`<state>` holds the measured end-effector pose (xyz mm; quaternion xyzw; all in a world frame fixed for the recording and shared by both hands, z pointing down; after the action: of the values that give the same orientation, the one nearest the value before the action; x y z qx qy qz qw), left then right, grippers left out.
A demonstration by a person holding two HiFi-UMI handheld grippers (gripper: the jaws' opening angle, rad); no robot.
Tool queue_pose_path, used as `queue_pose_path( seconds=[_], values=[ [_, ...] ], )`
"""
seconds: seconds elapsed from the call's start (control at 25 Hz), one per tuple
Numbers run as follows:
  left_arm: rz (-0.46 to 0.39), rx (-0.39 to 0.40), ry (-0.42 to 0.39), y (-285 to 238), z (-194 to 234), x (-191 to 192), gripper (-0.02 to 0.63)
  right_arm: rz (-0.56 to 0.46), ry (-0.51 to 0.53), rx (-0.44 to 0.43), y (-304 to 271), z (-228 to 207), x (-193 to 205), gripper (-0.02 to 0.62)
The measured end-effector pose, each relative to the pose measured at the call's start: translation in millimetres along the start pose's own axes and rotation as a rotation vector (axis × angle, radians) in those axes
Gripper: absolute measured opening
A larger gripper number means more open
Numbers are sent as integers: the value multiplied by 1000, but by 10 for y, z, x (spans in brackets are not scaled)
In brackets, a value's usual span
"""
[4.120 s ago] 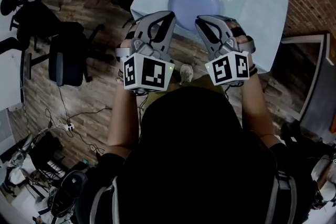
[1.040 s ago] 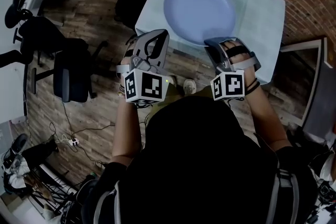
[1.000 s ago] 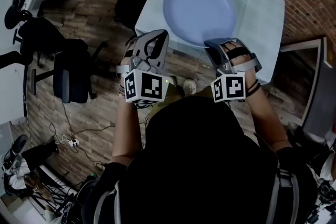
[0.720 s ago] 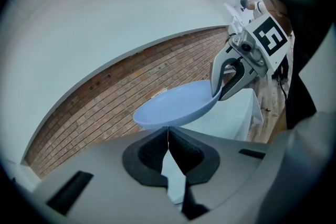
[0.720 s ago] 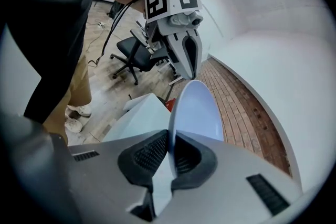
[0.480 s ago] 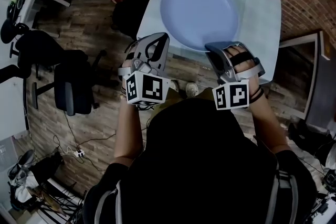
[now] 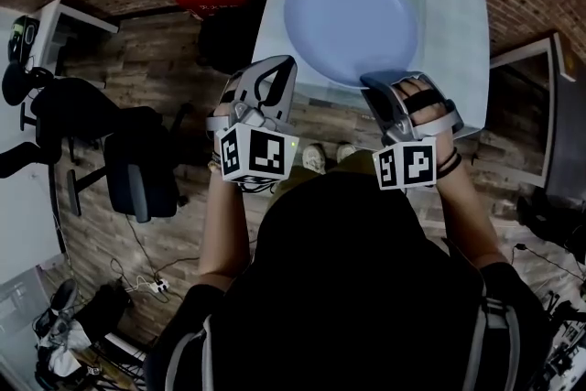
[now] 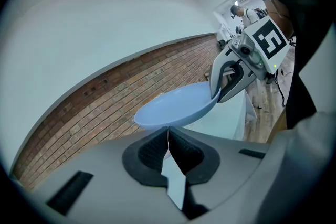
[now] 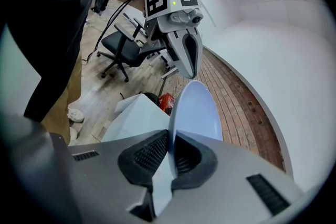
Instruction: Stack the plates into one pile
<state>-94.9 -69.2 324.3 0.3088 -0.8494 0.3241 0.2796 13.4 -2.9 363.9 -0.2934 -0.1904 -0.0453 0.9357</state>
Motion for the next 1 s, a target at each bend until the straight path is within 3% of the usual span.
queue_pose_path(
  seconds=[0.44,1.0],
  values=[
    [-60,32,-22,161,43,160,23,68,-14,33,13,159,-204,46],
    [-82,32,-30,345,79,236,23,80,-12,47,31,231,-379,46]
  ],
)
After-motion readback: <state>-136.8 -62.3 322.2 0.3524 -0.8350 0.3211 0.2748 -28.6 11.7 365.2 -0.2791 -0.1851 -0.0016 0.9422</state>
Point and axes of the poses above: the fingertips, and each gripper's own axes: y backward along the fingers, z to its left, x out of its underside, the point moved 3 cm from there along y, backward along the fingers, and after that the axes turned 8 degrees about -y, right-handed, at the moved point
